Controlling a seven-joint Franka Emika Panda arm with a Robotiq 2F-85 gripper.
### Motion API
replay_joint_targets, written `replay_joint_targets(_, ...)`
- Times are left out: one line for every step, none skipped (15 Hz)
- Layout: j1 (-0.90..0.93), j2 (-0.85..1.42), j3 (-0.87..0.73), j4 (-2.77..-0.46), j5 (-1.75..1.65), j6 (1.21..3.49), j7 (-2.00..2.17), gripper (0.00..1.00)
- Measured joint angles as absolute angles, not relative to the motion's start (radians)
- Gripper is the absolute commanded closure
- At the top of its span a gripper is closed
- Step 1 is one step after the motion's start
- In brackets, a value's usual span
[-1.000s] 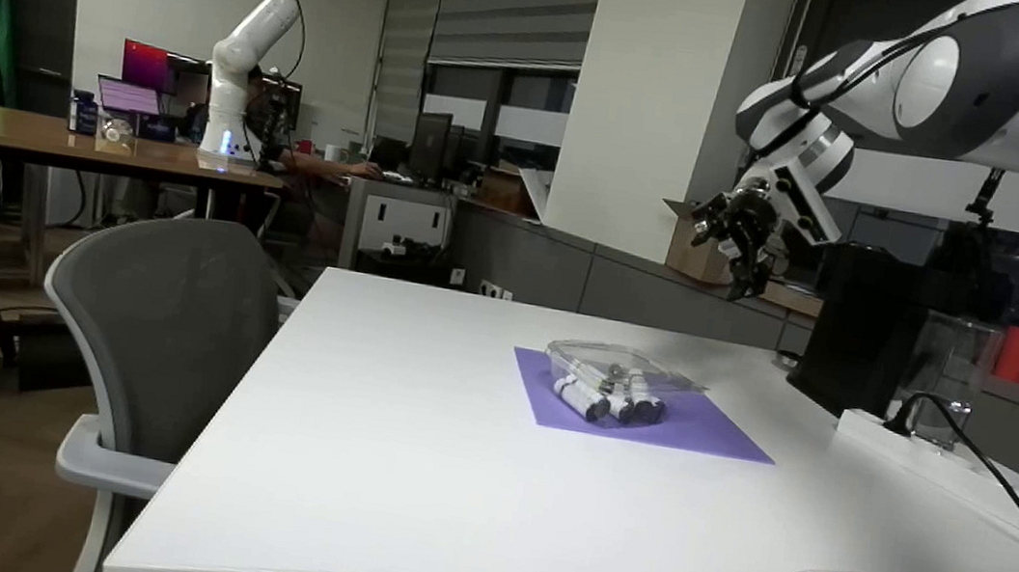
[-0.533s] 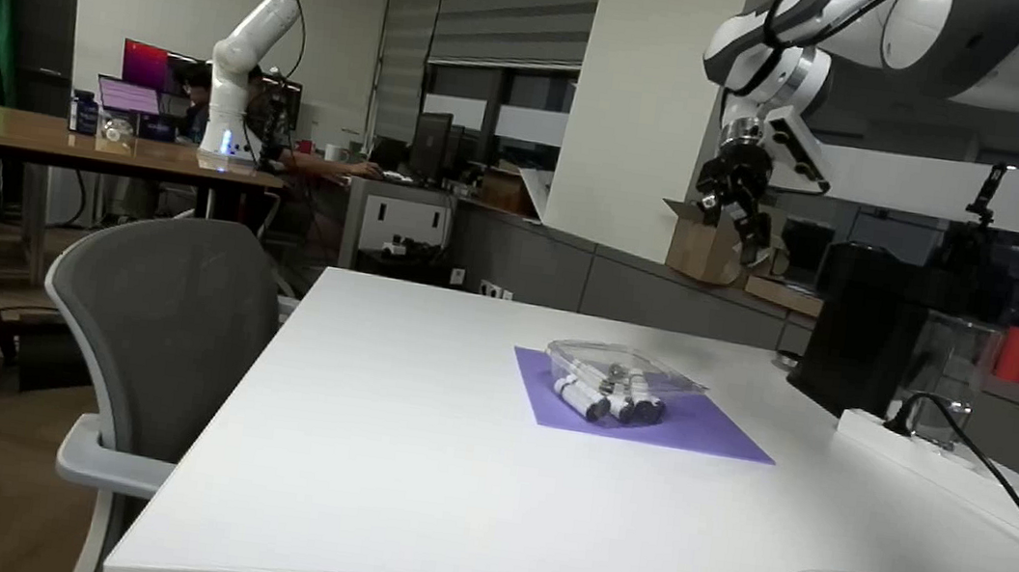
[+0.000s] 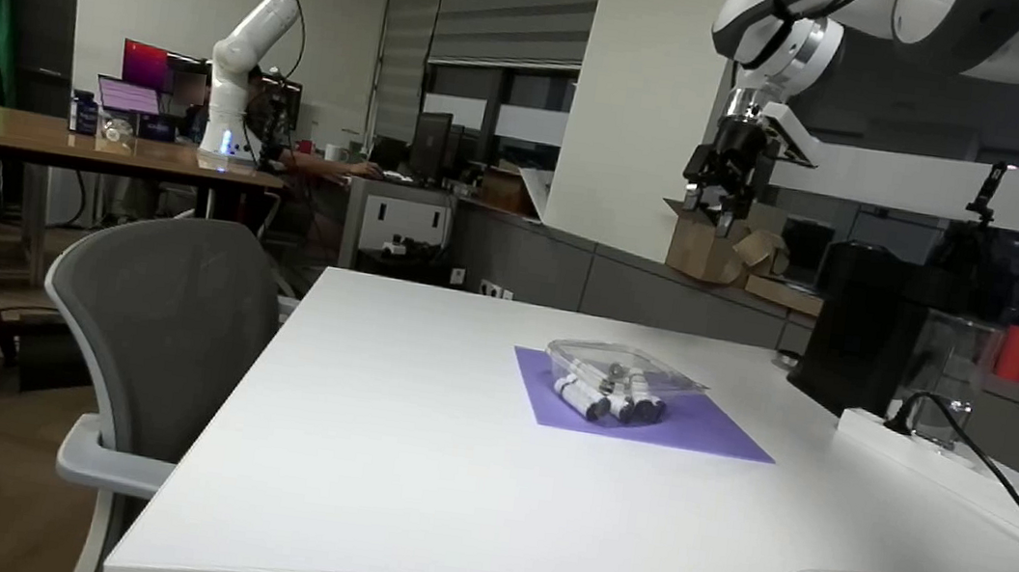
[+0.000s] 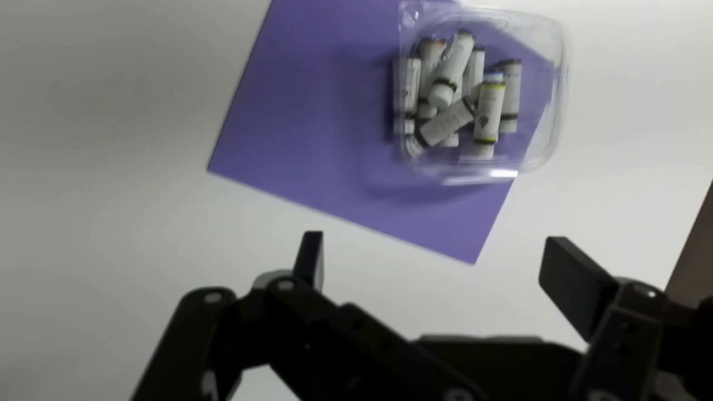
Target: Close the lid on the clear bowl
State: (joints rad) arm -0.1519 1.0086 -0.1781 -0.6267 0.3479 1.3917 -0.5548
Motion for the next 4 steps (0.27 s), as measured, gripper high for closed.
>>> replay_joint_targets(-0.158, 1.003, -0.178, -0.632, 0.373, 1.449, -0.555, 0.0)
replay_joint_targets(-0.163, 0.996, -0.177, -0.64, 0.397, 1.51, -0.555, 0.0)
replay_joint_targets(-0.165, 0.992, -0.178, -0.643, 0.401, 1.523, -0.555, 0.0)
replay_joint_targets(-0.165, 0.994, -0.178, -0.644, 0.401, 1.518, -0.556, 0.0)
